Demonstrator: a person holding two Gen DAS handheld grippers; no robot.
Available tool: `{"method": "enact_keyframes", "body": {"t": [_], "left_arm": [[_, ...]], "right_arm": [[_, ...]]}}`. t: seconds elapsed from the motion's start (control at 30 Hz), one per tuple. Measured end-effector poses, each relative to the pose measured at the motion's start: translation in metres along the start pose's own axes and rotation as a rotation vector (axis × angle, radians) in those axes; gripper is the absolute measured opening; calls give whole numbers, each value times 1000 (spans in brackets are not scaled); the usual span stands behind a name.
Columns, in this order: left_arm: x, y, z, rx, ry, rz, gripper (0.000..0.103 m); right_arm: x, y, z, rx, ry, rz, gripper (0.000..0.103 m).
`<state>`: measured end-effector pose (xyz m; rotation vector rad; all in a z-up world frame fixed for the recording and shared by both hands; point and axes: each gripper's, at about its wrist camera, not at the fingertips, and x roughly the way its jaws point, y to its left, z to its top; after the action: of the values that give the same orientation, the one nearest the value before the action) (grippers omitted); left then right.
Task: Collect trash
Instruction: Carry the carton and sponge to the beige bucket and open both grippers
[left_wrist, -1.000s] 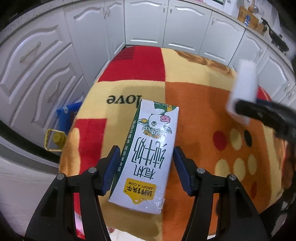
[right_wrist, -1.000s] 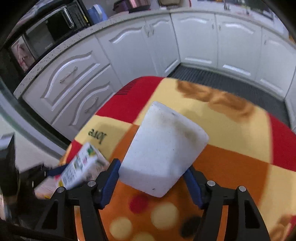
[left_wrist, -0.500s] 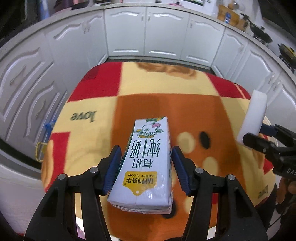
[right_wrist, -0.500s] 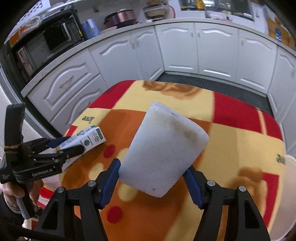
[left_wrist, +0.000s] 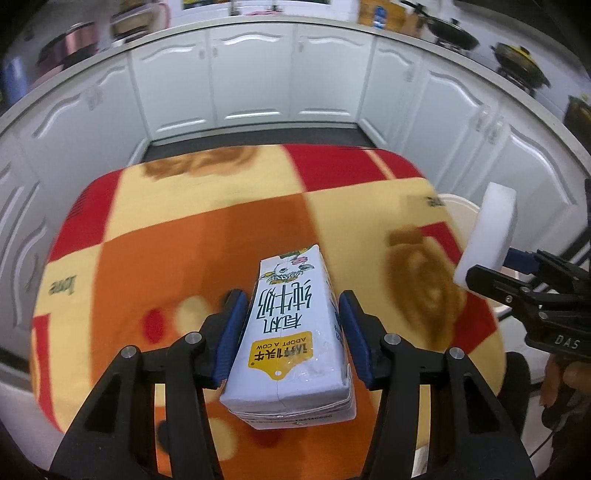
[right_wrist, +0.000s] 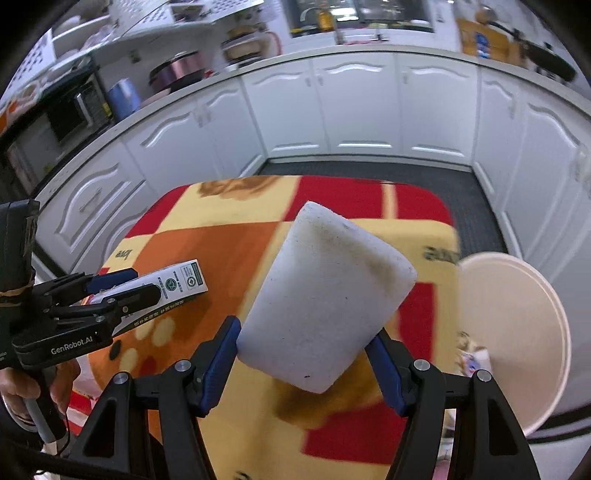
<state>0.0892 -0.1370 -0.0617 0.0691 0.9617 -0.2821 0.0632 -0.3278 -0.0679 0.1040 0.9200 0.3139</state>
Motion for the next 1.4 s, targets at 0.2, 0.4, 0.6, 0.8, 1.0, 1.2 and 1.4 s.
{"method": "enact_keyframes", "body": {"t": [0.2,0.4,0.6,0.8,1.0,1.2,1.4], "left_arm": [[9,-48,15,45,-1,-82,50],[17,-96,33,85,-13,-159,50],[34,-137,50,116,-13,-228,50],[58,-163,59,120,0,-255,50],[69,-175,65,141,-21,-255,50],[77,-181,69,131,-18,-288,50],[88,-184,67,112,5,-313,50]], "right_arm": [[-22,-45,-11,80,-25,-46,65],[-38,-88,-20,159,-44,-101,66],[-37,-129,-31,226,-22,-160,66],[-29,-153,-34,266,6,-192,66],[-20,-171,-41,298,29,-216,66],[-16,-186,-46,331,30,-237,68],[-13,-190,-48,355,46,-268,71]]}}
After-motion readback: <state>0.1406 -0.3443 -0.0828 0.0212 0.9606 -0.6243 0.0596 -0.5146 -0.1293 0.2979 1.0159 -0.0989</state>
